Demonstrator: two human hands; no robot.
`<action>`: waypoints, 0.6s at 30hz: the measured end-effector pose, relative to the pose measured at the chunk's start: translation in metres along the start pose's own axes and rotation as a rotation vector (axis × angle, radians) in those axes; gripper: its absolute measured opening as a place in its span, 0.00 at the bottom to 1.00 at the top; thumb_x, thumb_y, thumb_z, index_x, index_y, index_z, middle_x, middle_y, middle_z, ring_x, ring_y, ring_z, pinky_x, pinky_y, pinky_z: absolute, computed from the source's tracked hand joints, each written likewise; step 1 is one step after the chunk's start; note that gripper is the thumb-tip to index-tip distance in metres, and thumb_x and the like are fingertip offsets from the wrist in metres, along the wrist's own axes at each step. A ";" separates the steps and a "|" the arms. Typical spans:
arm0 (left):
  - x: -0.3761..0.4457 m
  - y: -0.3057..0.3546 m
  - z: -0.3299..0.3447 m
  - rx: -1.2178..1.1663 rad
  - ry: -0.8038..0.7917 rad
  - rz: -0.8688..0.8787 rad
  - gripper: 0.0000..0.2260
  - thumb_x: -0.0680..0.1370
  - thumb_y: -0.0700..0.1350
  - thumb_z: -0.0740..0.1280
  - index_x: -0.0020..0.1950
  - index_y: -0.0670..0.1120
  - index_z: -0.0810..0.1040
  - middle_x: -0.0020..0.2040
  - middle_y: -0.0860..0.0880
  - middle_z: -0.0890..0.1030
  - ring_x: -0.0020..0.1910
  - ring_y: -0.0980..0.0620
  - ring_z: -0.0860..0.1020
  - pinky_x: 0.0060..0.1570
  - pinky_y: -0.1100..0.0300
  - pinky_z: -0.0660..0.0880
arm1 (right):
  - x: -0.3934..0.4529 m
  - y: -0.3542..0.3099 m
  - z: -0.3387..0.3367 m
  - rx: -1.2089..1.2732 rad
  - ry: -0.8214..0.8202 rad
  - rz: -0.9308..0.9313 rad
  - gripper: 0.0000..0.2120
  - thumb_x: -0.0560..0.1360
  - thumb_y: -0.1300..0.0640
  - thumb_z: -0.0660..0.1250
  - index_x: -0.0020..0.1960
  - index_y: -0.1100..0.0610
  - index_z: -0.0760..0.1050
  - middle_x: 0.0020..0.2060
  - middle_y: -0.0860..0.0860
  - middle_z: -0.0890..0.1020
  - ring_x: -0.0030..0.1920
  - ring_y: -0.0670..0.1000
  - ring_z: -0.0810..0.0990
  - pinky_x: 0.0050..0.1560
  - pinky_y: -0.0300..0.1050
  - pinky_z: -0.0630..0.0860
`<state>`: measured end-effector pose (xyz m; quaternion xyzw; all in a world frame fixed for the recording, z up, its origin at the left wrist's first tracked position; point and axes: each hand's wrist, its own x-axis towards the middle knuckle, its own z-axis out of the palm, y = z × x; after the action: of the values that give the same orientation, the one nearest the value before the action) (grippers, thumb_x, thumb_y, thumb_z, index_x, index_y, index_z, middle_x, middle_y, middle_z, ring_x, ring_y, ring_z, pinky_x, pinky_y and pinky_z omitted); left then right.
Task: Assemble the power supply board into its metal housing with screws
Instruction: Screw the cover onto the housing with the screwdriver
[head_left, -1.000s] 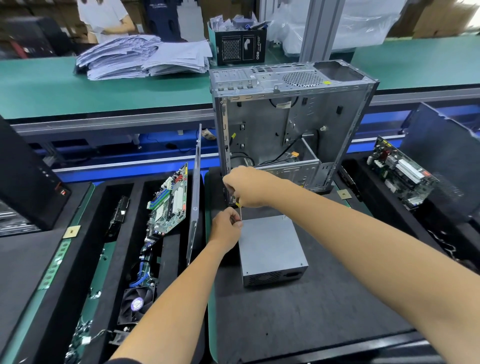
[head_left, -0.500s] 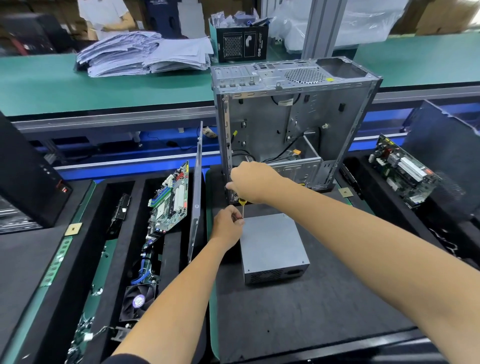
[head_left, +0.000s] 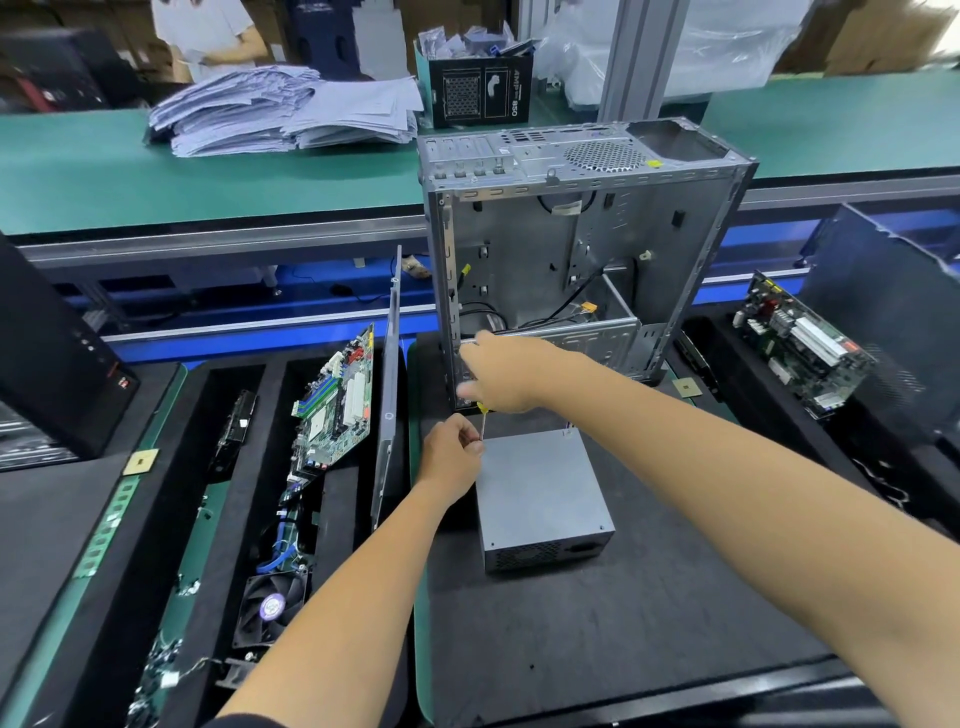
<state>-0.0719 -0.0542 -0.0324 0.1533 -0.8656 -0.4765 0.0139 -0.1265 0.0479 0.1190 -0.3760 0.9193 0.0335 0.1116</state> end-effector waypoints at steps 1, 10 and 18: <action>0.000 0.000 0.000 0.002 0.001 0.001 0.07 0.75 0.36 0.66 0.41 0.45 0.72 0.39 0.48 0.73 0.40 0.51 0.70 0.37 0.62 0.66 | -0.001 0.001 -0.002 0.068 -0.047 -0.029 0.05 0.78 0.57 0.61 0.48 0.57 0.66 0.46 0.52 0.68 0.39 0.53 0.71 0.35 0.46 0.67; 0.000 0.000 0.001 0.009 0.002 -0.011 0.08 0.76 0.36 0.66 0.40 0.46 0.71 0.43 0.45 0.74 0.37 0.53 0.70 0.35 0.64 0.65 | 0.000 0.001 0.001 -0.133 0.047 -0.032 0.08 0.82 0.55 0.56 0.45 0.57 0.63 0.37 0.51 0.67 0.32 0.51 0.69 0.32 0.46 0.67; 0.000 0.000 0.001 0.024 0.005 -0.022 0.06 0.76 0.37 0.66 0.42 0.45 0.72 0.47 0.42 0.75 0.39 0.52 0.71 0.35 0.64 0.65 | 0.001 -0.004 0.005 -0.083 0.153 0.046 0.15 0.81 0.53 0.58 0.38 0.57 0.65 0.31 0.51 0.68 0.30 0.51 0.69 0.33 0.47 0.70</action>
<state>-0.0721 -0.0538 -0.0333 0.1640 -0.8694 -0.4660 0.0090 -0.1234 0.0455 0.1141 -0.3608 0.9312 0.0454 0.0245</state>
